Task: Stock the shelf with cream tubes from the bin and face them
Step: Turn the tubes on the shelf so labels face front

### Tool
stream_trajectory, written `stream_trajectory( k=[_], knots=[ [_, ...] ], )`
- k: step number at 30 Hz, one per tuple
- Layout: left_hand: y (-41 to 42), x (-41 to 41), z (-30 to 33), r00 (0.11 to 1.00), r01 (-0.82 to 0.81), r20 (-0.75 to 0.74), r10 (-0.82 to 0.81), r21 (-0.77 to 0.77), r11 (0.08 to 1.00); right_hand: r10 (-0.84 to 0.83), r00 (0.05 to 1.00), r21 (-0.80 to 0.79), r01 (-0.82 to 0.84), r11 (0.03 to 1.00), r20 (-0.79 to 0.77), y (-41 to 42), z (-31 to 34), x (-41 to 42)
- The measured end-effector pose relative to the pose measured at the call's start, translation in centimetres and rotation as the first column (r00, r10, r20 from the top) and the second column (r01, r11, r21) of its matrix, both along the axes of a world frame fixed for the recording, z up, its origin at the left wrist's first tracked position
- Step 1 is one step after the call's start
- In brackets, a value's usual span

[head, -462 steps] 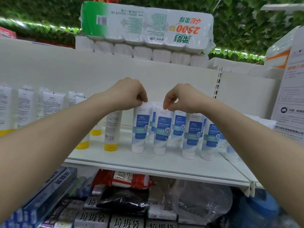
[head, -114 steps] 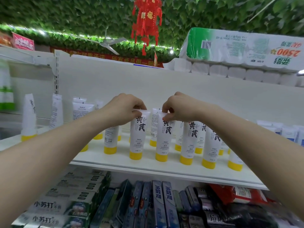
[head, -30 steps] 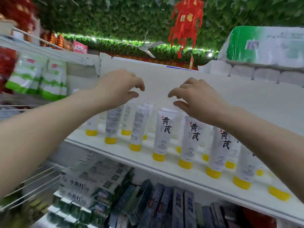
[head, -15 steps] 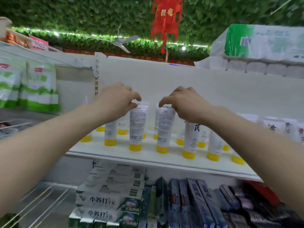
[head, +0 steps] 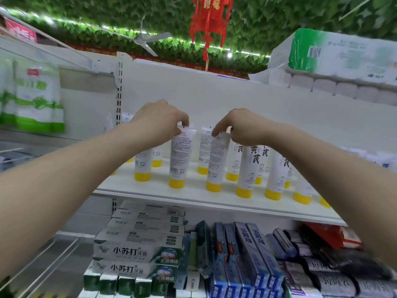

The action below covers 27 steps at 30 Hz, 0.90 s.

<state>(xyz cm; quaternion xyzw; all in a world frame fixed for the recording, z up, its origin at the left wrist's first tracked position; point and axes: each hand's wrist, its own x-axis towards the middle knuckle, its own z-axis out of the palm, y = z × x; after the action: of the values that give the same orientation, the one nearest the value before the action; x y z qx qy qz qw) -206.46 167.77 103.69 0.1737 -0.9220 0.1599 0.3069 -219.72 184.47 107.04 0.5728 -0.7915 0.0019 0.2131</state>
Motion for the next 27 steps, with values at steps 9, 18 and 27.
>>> stream_trajectory(
  k=[9, 18, 27],
  knots=[
    [1.8, -0.3, 0.5, 1.000, 0.022, 0.014, -0.027, 0.290, 0.957, 0.050, 0.996, 0.012, -0.051, 0.999, 0.067, 0.6, 1.0, -1.8],
    [3.0, -0.2, 0.7, 0.994, 0.093, -0.075, -0.076, 0.257, 0.962, 0.089, 0.996, -0.047, -0.088, 0.995, 0.007, 0.1, 0.1, -2.5],
    [2.4, -0.1, 0.6, 0.989, 0.132, -0.094, -0.113, 0.226, 0.965, 0.122, 0.991, -0.080, -0.126, 0.989, -0.049, -0.2, -0.2, -2.1]
  ],
)
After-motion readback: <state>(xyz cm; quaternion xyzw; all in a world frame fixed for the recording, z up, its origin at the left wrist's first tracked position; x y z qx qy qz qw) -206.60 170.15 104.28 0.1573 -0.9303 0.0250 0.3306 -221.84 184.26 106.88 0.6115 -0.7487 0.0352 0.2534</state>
